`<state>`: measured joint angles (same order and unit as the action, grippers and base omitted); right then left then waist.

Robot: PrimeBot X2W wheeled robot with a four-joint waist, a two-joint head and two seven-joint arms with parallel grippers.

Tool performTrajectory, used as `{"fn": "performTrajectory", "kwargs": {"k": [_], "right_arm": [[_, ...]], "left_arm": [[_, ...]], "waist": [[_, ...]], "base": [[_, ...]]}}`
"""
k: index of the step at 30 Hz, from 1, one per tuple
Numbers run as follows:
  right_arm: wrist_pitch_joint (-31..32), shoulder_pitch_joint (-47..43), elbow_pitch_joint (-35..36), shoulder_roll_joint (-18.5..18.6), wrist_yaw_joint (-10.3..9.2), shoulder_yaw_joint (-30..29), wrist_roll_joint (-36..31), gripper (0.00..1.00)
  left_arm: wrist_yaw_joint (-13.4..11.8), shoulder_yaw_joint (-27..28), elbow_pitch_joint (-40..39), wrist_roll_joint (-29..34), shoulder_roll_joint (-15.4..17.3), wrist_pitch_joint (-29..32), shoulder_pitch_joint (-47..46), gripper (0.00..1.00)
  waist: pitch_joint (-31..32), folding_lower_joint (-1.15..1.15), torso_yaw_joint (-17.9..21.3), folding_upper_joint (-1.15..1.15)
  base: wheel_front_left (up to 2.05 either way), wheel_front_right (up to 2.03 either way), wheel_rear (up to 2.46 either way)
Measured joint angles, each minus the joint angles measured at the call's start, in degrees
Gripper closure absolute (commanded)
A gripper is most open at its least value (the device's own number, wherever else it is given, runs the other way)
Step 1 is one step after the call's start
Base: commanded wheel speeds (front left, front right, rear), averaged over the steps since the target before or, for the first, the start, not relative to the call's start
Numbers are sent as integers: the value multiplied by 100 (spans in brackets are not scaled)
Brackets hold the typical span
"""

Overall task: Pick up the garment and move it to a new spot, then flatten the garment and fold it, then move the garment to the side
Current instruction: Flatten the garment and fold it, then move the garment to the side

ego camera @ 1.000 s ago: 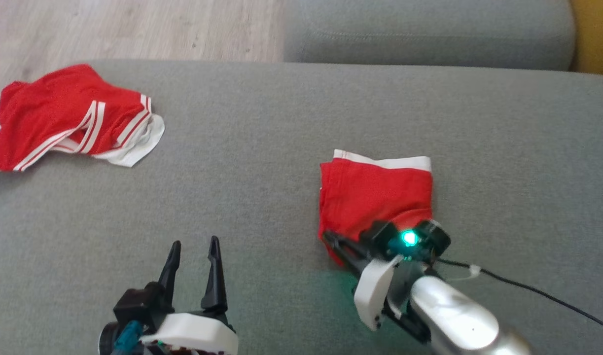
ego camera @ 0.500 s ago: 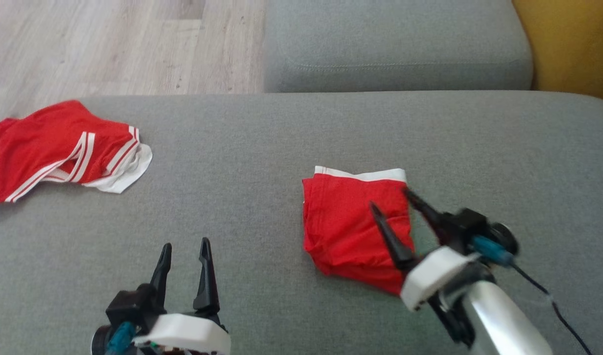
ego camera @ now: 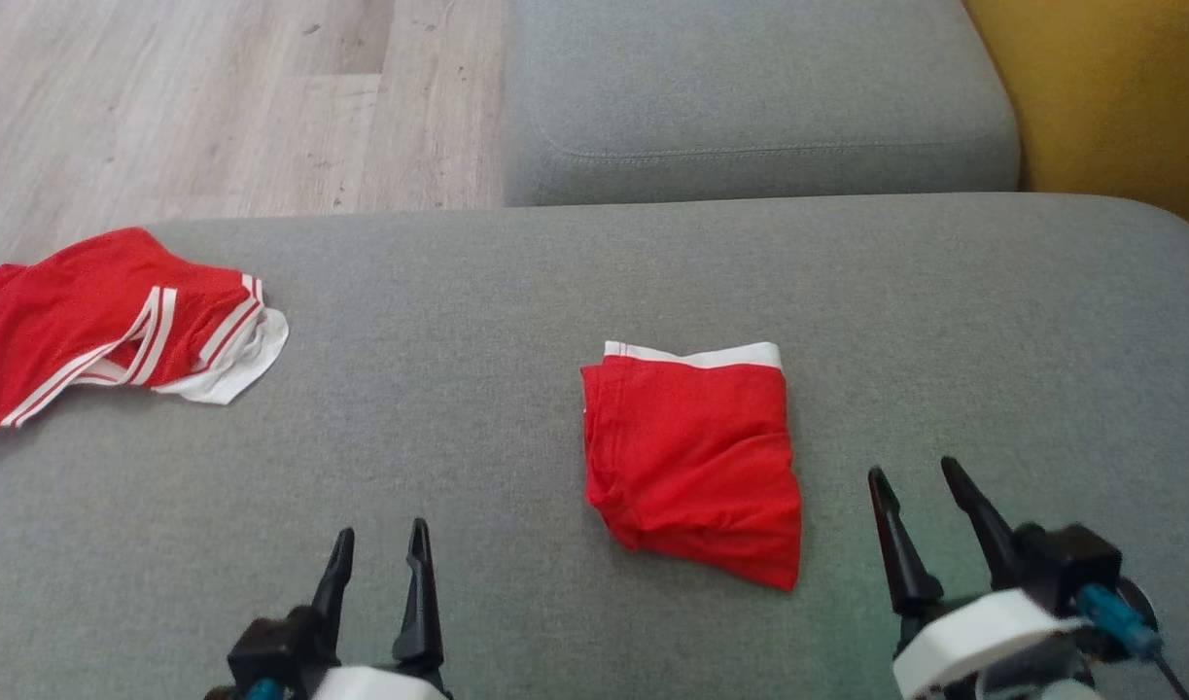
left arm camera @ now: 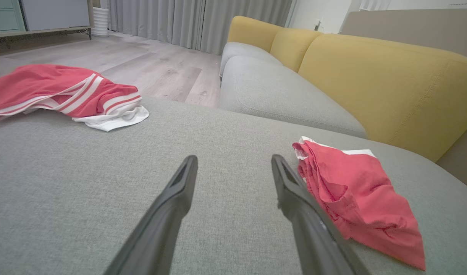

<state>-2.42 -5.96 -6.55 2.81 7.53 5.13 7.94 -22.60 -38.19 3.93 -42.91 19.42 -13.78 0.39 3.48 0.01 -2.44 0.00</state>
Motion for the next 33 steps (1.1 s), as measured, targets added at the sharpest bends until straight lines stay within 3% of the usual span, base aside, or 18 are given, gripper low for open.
{"fn": "performTrajectory", "kwargs": {"k": [25,33], "right_arm": [[302,-303,294,-18,0,-87,64,0],[1764,755,-130,-21,0,-411,-138,0]], "left_arm": [[7,74,90,254,71,-41,233,0],[-7,-43,91,307,42,16,142,0]], "waist": [[-59,-1,-49,0],[-234,-1,-344,0]], "base": [[0,0,0],[0,0,0]]}}
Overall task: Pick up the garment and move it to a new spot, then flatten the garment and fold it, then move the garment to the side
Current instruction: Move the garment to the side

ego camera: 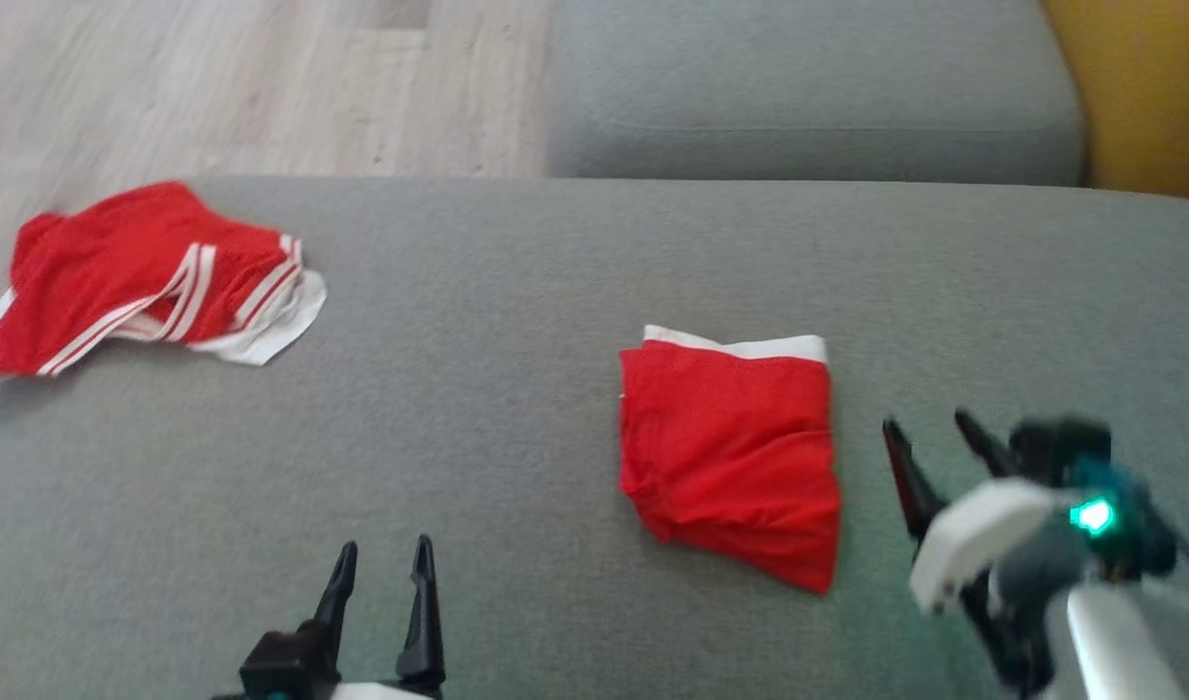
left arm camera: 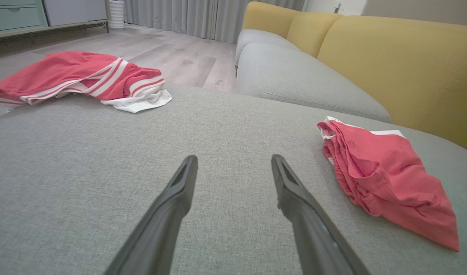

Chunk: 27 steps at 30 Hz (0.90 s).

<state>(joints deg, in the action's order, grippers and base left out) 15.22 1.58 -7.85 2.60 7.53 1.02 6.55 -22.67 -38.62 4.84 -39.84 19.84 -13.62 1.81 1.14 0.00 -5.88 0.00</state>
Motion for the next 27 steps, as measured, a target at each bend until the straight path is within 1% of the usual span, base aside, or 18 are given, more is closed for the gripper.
{"fn": "performTrajectory", "kwargs": {"k": [4,7,9,12,16,17,18,19,20,21,24,27], "right_arm": [[703,603,-382,1,0,-170,-58,0],[1048,871,-743,16,0,-263,-42,0],[1227,1032,-971,51,0,-279,27,0],[1436,1246,-1295,201,0,-269,137,0],[1659,1372,-1573,215,0,-272,387,0],[1667,1384,-1628,213,0,-271,488,31],[1666,1406,-1644,213,0,-263,573,56],[1664,1449,-1641,220,0,-236,613,73],[1664,1449,-1641,220,0,-236,613,93],[1661,1494,-1640,229,0,-191,615,100],[1550,1617,-1618,252,0,-44,655,100],[1428,1703,-1507,421,0,43,655,100]], "left_arm": [[16,-14,8,9,-69,0,-89,0],[49,-8,57,9,-109,-7,-175,0],[52,4,67,10,-136,-10,-221,0],[102,53,120,44,-189,-15,-292,0],[119,155,155,101,-221,-52,-299,0],[153,167,155,113,-224,-59,-299,0],[154,172,155,121,-226,-59,-300,0],[157,176,153,154,-231,-59,-304,0],[157,176,153,154,-231,-59,-304,0],[159,177,151,176,-237,-59,-310,0],[208,176,102,260,-254,-60,-384,0],[209,169,2,339,-272,-60,-524,0]], "waist": [[-148,0,-233,0],[-298,0,-435,0],[-417,0,-562,0],[-593,-1,-752,0],[-814,-1,-933,0],[-861,-1,-957,0],[-904,-1,-972,0],[-943,0,-971,0],[-943,0,-971,0],[-972,-1,-950,0],[-1034,0,-800,0],[-1105,0,-567,0]], "base": [[0,0,0],[0,0,0],[0,0,0],[0,0,0],[0,0,0],[0,0,0],[0,0,0],[0,0,0],[0,0,0],[0,0,0],[0,0,0],[0,0,0]]}}
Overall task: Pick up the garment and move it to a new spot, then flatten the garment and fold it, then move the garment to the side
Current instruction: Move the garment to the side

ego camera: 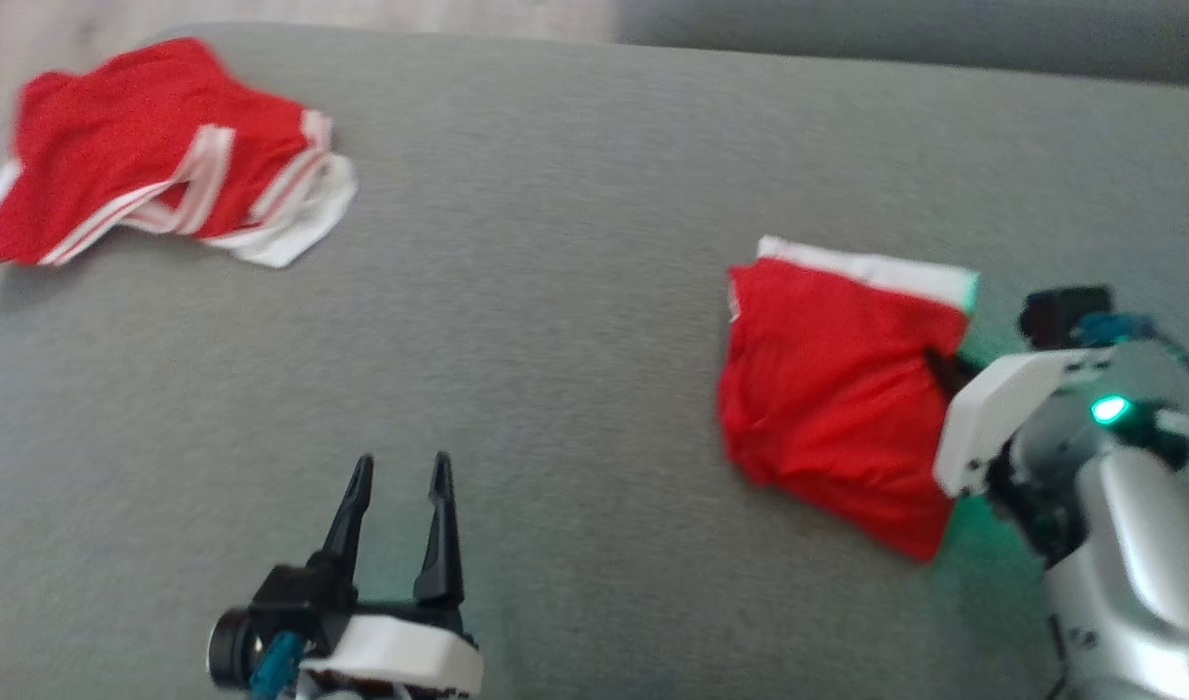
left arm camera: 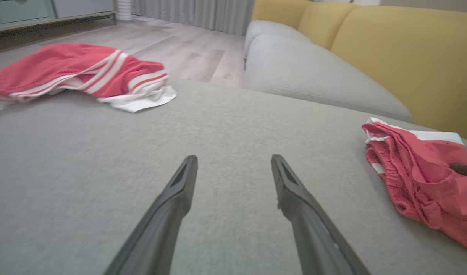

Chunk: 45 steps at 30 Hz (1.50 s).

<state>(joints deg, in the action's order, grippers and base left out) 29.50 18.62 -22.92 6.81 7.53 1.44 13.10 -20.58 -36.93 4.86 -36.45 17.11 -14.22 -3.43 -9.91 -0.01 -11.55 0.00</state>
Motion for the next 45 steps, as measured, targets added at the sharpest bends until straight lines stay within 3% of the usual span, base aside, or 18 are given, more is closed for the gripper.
{"fn": "performTrajectory", "kwargs": {"k": [9,18,21,26,37,38,39,40,45], "right_arm": [[-55,310,543,681,0,-155,-4,100],[-136,617,869,658,0,-548,-7,100],[-138,792,812,617,0,-533,-40,100],[-153,1331,369,742,0,-545,-296,100],[-153,2475,-475,1589,0,-875,-1024,100],[-185,2521,-509,1595,0,-906,-1082,88],[-253,2568,-542,1596,0,-934,-1155,25],[-376,2597,-547,1596,0,-957,-1255,0],[-869,2757,-584,1541,0,-1017,-1421,0]], "left_arm": [[75,-156,-357,287,-19,86,-478,0],[41,-257,-684,534,145,512,-964,0],[36,-268,-719,594,204,568,-988,0],[-16,-280,-792,637,247,647,-1089,0],[-168,-204,-942,668,364,656,-1140,0],[-168,-202,-942,668,367,650,-1140,0],[-168,-202,-943,668,367,650,-1140,0],[-168,-202,-943,668,368,650,-1140,0],[-168,-202,-940,668,366,632,-1140,0]], "waist": [[-302,0,1069,0],[-901,0,2281,0],[-1114,0,2480,0],[-1379,-1,2532,0],[-1588,0,1914,0],[-1608,0,1878,0],[-1629,0,1849,0],[-1648,0,1826,0],[-1680,0,1779,0]], "base": [[0,0,0],[0,0,0],[0,0,0],[0,0,0],[0,0,0],[0,0,0],[0,0,0],[0,0,0],[0,0,0]]}}
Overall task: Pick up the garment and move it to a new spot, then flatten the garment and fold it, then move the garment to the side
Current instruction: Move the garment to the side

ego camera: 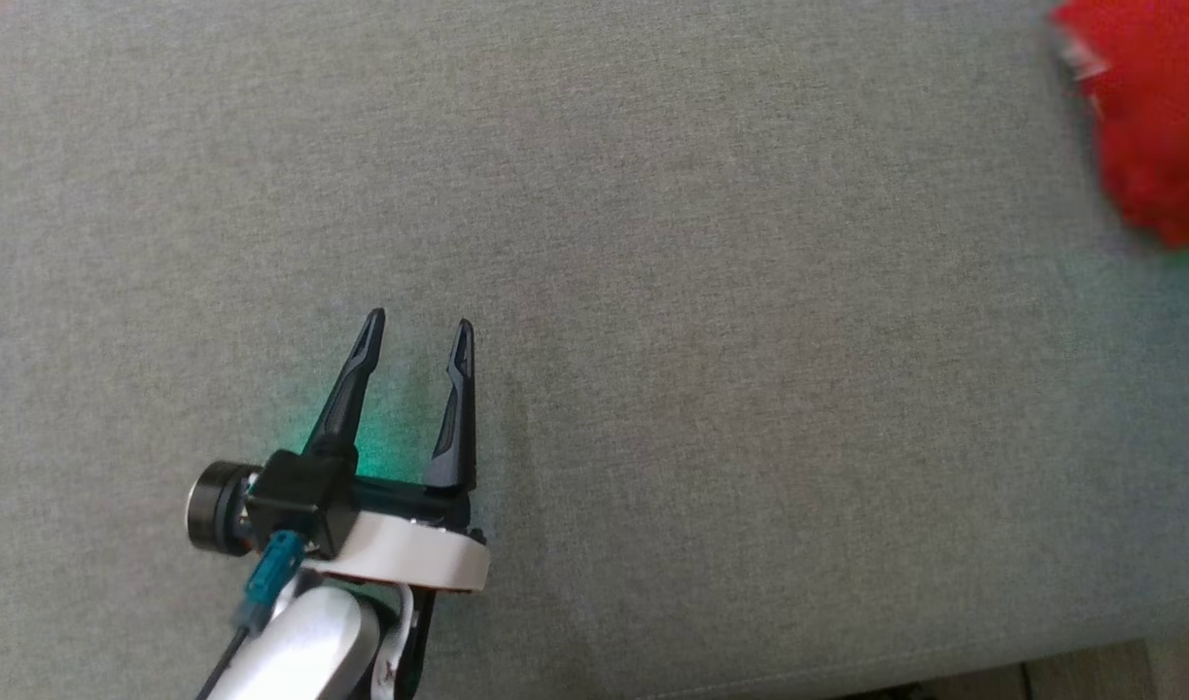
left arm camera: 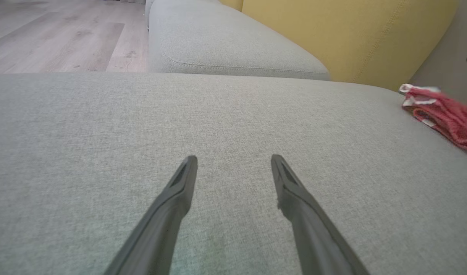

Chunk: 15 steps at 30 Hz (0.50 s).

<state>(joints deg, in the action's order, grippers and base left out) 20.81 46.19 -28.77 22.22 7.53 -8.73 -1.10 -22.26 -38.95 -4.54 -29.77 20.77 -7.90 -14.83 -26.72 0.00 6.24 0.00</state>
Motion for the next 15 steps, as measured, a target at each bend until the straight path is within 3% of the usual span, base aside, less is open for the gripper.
{"fn": "performTrajectory", "kwargs": {"k": [15], "right_arm": [[-1192,-138,82,-497,0,861,213,0]], "left_arm": [[-74,389,308,-305,26,-237,24,0]], "waist": [[606,1,-18,0]], "base": [[0,0,0]]}}
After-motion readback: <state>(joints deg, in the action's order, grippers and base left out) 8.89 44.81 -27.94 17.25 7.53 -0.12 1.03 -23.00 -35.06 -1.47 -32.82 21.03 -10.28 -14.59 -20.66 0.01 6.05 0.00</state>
